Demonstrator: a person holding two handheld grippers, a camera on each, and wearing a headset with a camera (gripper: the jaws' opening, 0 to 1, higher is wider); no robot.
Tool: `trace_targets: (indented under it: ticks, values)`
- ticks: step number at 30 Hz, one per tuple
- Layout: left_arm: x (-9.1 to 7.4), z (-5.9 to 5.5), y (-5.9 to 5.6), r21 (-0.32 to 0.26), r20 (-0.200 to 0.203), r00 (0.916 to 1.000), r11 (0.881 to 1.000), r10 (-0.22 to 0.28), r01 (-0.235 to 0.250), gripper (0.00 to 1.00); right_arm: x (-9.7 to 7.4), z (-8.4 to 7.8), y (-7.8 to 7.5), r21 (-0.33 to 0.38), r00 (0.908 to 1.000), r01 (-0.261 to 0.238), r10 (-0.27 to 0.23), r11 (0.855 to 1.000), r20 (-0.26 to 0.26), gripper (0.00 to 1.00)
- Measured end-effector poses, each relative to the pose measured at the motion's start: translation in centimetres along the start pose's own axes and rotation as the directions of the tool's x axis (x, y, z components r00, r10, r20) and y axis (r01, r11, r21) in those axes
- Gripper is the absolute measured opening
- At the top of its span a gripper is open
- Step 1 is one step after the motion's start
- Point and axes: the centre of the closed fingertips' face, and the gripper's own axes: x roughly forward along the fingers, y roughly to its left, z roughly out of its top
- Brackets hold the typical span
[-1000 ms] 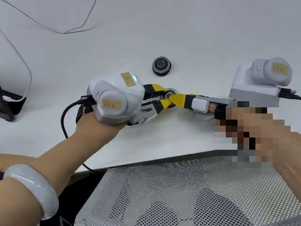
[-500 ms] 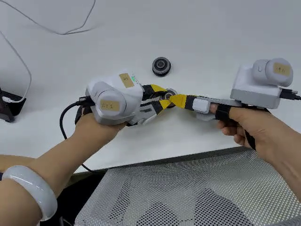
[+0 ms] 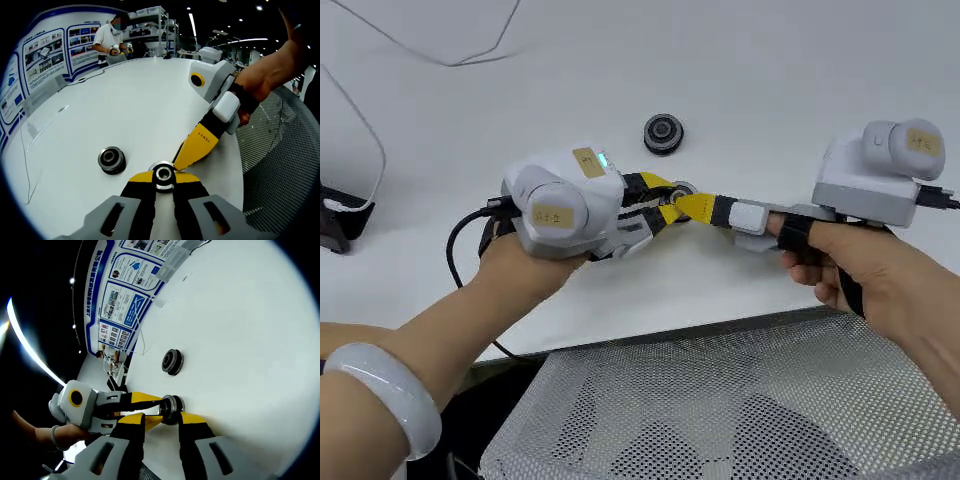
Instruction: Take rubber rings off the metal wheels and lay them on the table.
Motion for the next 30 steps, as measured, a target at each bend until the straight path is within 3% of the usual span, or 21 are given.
trace_targets:
  ticks: [13,19,30]
  values:
    - [0.0,0.1,0.0,-0.002,0.004,1.0000,1.000,0.000,0.000,0.12,0.1,0.2,0.1,-0.048,0.9999,0.015,-0.015,0.999,0.002,0.24]
    - [0.0,0.1,0.0,-0.002,0.005,1.0000,1.000,-0.001,0.001,0.12,0.1,1.4,0.4,-0.101,0.9992,0.018,-0.014,0.995,0.038,0.34]
    - [0.0,0.1,0.0,-0.006,0.009,1.0000,1.000,-0.001,0.001,0.12,0.7,1.1,0.5,-0.083,0.9997,-0.016,0.017,0.996,0.015,0.36]
